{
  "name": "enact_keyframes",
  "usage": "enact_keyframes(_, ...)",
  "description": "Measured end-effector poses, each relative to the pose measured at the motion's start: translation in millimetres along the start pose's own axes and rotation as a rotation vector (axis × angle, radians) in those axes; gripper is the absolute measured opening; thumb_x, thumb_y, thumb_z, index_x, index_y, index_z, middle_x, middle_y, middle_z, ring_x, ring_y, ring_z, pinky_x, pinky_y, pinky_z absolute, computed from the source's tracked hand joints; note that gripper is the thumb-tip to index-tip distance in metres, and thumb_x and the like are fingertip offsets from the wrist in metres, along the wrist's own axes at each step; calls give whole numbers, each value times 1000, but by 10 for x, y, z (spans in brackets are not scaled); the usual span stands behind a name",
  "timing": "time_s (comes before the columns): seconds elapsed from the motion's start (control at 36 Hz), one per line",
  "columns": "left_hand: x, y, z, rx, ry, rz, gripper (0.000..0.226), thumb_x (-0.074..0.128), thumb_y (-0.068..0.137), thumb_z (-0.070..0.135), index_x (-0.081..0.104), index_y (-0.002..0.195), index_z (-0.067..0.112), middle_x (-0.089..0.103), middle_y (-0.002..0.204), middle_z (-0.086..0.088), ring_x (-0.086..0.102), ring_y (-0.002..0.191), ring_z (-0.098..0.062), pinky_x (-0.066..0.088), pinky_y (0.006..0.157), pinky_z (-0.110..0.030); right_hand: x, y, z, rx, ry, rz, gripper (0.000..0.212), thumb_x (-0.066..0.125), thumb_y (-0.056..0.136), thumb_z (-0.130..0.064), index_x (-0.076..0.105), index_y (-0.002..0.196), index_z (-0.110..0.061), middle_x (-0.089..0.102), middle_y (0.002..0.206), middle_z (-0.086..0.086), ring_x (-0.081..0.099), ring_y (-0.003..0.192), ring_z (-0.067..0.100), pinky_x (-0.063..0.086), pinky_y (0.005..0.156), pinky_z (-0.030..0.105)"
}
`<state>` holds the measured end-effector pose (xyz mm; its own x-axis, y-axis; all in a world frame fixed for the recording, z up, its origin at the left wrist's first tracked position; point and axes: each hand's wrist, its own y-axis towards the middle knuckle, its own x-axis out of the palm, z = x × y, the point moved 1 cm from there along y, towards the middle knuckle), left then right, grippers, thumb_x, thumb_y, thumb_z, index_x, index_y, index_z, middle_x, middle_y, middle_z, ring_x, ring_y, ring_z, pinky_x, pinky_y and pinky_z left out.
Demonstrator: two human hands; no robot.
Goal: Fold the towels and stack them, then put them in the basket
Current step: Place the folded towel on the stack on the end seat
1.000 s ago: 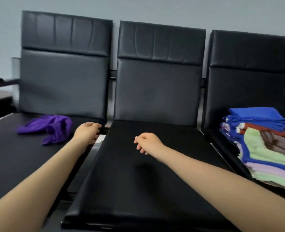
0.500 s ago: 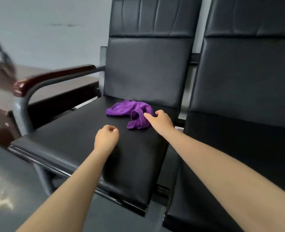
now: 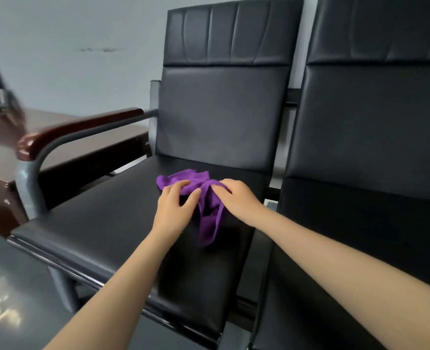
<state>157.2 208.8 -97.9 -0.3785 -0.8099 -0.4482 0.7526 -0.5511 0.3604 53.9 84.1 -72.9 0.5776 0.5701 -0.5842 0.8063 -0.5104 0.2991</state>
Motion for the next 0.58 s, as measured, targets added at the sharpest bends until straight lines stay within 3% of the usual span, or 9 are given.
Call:
enact_keyframes(0.06, 68, -76, 142, 91, -32, -125, 24, 59, 92, 37, 64, 113, 25, 62, 109, 10, 57, 103, -7, 44, 92, -25, -183, -123, -89, 33, 111, -64, 37, 49, 99, -23, 57, 70, -2, 47, 65, 3, 41, 64, 12, 32, 60, 28)
enact_keyframes(0.11, 166, -180, 282, 127, -68, -260, 13, 56, 95, 33, 67, 92, 27, 66, 82, 21, 59, 79, 4, 44, 75, -17, -399, -242, -132, 74, 182, -58, 40, 51, 98, -26, 60, 79, 8, 49, 70, 7, 43, 68, 14, 32, 63, 29)
enact_keyframes(0.17, 259, -255, 352, 142, -83, -337, 22, 54, 97, 28, 68, 82, 19, 62, 66, 20, 53, 63, 5, 41, 65, -17, -585, -359, -156, 143, 271, -19, 33, 51, 98, -28, 65, 80, -3, 54, 74, 9, 47, 72, 16, 36, 68, 30)
enact_keyframes(0.22, 360, -337, 482, 140, -140, -361, 25, 51, 99, 21, 66, 81, 11, 61, 65, 17, 51, 63, 3, 42, 66, -22, -806, -512, -149, 197, 363, -5, 26, 53, 98, -26, 66, 79, -13, 60, 80, 9, 54, 77, 19, 42, 74, 31)
enact_keyframes(0.31, 433, -446, 750, 45, -342, -355, 25, 44, 102, 15, 66, 95, 5, 66, 75, 5, 56, 66, -3, 46, 63, -18, -1106, -740, -140, 197, 445, -23, 22, 54, 99, -24, 70, 89, -14, 71, 89, 9, 65, 84, 20, 53, 84, 34)
enact_keyframes(0.39, 432, -509, 1061, 39, -485, -292, 27, 42, 103, 16, 69, 98, 13, 70, 84, 7, 62, 76, -2, 50, 71, -15, -1410, -989, -157, 176, 485, 31, 25, 55, 97, -27, 70, 95, -8, 73, 96, 15, 68, 91, 30, 52, 92, 43)
enact_keyframes(0.44, 454, -566, 1290, 53, -573, -294, 28, 42, 102, 13, 67, 91, 13, 70, 80, 9, 62, 74, -1, 51, 71, -16, -1610, -1164, -175, 164, 521, 87, 27, 55, 96, -31, 72, 90, -11, 73, 89, 10, 68, 87, 28, 52, 91, 42)
enact_keyframes(0.53, 512, -701, 1655, 55, -666, -363, 37, 41, 101, 10, 61, 70, 15, 61, 60, 13, 53, 56, 1, 45, 58, -17, -1867, -1361, -232, 165, 619, 177, 25, 54, 96, -33, 68, 86, -15, 71, 79, 3, 66, 79, 23, 52, 84, 38)
enact_keyframes(0.58, 604, -808, 1911, 2, -776, -525, 47, 40, 102, 25, 70, 66, 17, 67, 66, 7, 62, 61, -3, 47, 62, -20, -2051, -1494, -327, 181, 705, 243, 25, 52, 98, -34, 64, 87, -15, 68, 78, 2, 65, 77, 21, 52, 81, 36)
